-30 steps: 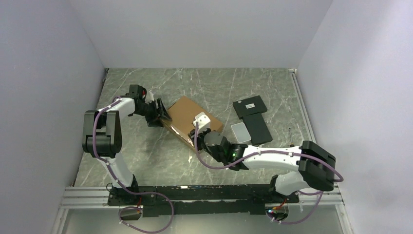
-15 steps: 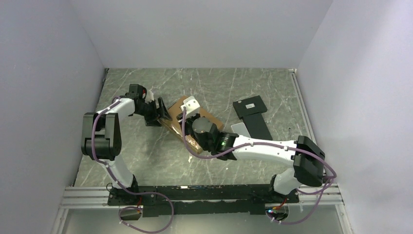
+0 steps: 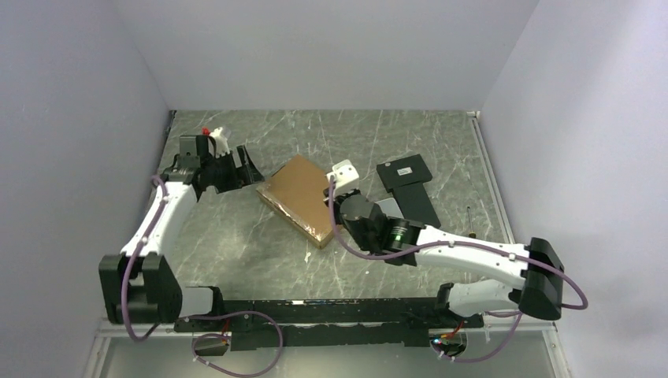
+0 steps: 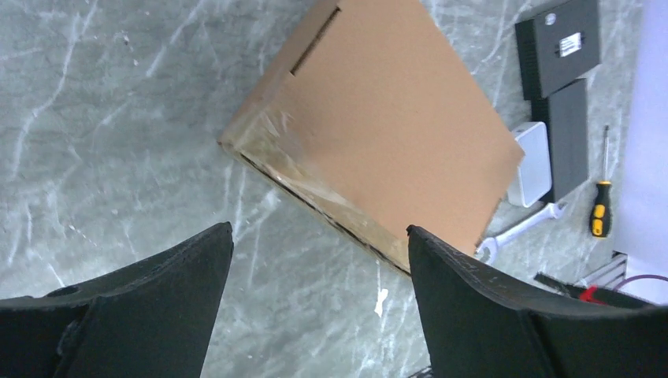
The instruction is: Unpack the express box
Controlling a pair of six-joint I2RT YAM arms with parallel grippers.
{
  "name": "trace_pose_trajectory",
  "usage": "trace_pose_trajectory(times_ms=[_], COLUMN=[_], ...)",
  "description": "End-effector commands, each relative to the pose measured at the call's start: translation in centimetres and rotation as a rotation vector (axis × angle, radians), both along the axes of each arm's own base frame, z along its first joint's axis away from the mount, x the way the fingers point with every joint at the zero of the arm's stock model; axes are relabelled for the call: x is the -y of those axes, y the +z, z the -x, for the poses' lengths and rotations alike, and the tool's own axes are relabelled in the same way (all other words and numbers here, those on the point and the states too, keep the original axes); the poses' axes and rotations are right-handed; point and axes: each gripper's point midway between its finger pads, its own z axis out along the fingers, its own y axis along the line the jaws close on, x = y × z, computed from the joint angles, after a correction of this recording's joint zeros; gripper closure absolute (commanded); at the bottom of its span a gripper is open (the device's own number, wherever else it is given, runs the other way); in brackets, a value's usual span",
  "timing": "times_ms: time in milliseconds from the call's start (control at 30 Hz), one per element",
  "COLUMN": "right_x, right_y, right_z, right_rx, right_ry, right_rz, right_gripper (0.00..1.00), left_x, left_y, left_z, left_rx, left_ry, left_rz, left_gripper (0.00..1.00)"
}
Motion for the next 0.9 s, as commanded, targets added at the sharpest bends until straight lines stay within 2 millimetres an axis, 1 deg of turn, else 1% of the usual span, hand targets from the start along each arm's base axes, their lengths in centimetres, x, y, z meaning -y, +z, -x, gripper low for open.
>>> trace_pose_trajectory(times_ms=[0, 67, 133, 200, 300, 367, 400, 433, 500, 633, 700, 867], right_x=[4.4, 5.8, 7.0, 7.9, 8.3, 8.1, 8.0, 7.9, 7.9, 8.3, 8.1, 7.4], right_y=[0.8, 0.9, 1.0, 1.1, 1.3, 1.1, 1.0, 0.8, 0.4, -0.7, -1.0, -2.2], right_z=[-0.2, -0.6, -1.1, -1.6, -2.8, -3.4, -3.7, -4.0, -4.5, -4.9, -4.9, -4.9], right_rx=[-0.015, -0.022, -0.033, -0.048, -0.086, -0.129, -0.149, -0.168, -0.201, -0.254, -0.266, -0.331], right_ry=[-0.119, -0.154, -0.189, -0.204, -0.196, -0.177, -0.169, -0.165, -0.175, -0.198, -0.186, -0.149], right_rz=[0.004, 0.014, 0.016, 0.012, -0.014, -0.024, -0.023, -0.015, 0.020, 0.115, 0.116, 0.095], right_gripper=[1.00, 1.00, 1.00, 1.00, 1.00, 1.00, 1.00, 1.00, 1.00, 1.00, 1.00, 1.00], left_x=[0.9, 1.3, 1.7, 2.4, 4.6, 6.1, 6.4, 6.8, 7.4, 7.7, 8.2, 10.3], left_y=[1.9, 2.3, 2.1, 1.8, 1.9, 2.4, 2.3, 1.3, 0.3, -2.1, -3.0, -4.5], left_z=[2.9, 4.2, 5.3, 6.6, 7.6, 8.0, 8.1, 8.8, 9.5, 10.7, 11.2, 11.0], left_rx=[-0.013, -0.040, -0.093, -0.170, -0.247, -0.267, -0.277, -0.313, -0.356, -0.432, -0.469, -0.540], left_ry=[0.054, 0.082, 0.105, 0.108, 0.090, 0.089, 0.115, 0.146, 0.190, 0.283, 0.302, 0.267], left_rz=[0.099, 0.142, 0.181, 0.238, 0.406, 0.566, 0.628, 0.660, 0.656, 0.520, 0.488, 0.483], left_gripper=[0.15, 0.16, 0.16, 0.17, 0.23, 0.26, 0.27, 0.27, 0.27, 0.24, 0.23, 0.23])
